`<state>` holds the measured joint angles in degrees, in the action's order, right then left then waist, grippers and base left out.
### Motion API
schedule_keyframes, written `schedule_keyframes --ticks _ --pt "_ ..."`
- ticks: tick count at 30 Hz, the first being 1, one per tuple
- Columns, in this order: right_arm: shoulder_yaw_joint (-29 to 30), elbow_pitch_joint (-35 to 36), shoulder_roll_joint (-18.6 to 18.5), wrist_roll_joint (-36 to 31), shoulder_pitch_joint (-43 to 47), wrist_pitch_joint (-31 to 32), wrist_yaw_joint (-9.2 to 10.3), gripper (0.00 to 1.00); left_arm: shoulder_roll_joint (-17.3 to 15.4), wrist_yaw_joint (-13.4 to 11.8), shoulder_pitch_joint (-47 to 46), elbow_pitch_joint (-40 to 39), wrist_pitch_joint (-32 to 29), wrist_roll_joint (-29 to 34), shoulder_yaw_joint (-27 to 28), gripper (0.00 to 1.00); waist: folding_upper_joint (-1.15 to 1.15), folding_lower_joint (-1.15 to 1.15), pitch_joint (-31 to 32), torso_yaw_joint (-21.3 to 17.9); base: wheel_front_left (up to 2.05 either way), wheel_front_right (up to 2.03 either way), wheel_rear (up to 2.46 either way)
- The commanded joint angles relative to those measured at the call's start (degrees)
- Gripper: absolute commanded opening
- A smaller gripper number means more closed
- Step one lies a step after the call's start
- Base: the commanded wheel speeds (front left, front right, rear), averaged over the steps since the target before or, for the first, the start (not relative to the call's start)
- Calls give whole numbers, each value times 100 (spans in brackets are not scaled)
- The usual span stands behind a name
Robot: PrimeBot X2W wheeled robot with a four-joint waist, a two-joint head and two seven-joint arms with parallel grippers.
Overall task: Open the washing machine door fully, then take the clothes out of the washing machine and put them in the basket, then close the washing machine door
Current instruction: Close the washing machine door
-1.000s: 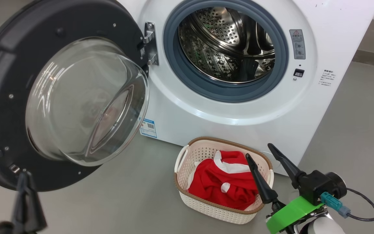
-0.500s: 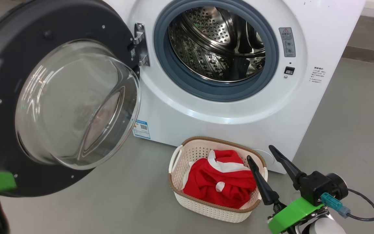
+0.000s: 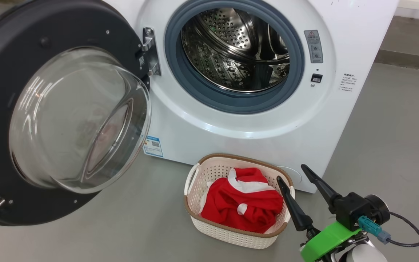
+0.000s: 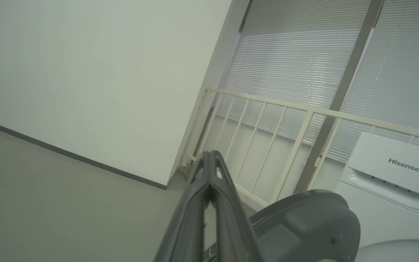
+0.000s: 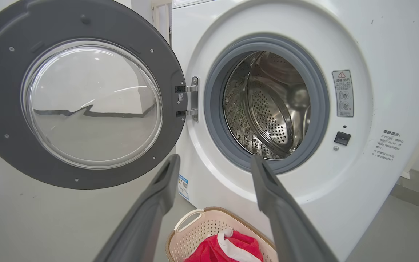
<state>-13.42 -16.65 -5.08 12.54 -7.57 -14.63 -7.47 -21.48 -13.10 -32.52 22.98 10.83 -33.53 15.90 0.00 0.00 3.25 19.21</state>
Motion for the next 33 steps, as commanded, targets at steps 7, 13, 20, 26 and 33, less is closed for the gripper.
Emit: schedule_keyframes --ticks 7,13,20,26,33 --pt "-105 103 -73 -29 -314 -37 -2 100 -237 328 -922 1151 -878 -1008 571 0 0 0 -28 -28 0 0 0" --pt "-141 90 -76 -56 -336 -37 -2 100 -193 520 -1397 1960 -1637 -1826 961 0 0 0 -88 -49 0 0 0" --pt "-213 66 -91 -25 -385 -37 -2 100 -289 684 -1592 2486 -2280 -2155 1009 0 0 0 -113 -144 0 0 0" --pt "-223 54 -128 -5 -373 -37 -2 100 -401 765 -1564 2692 -2665 -2157 880 0 0 0 -109 -238 0 0 0" --pt "-197 74 -136 -6 -325 -37 -2 100 -388 860 -1508 2735 -3048 -2294 855 0 0 0 -113 -264 0 0 0"
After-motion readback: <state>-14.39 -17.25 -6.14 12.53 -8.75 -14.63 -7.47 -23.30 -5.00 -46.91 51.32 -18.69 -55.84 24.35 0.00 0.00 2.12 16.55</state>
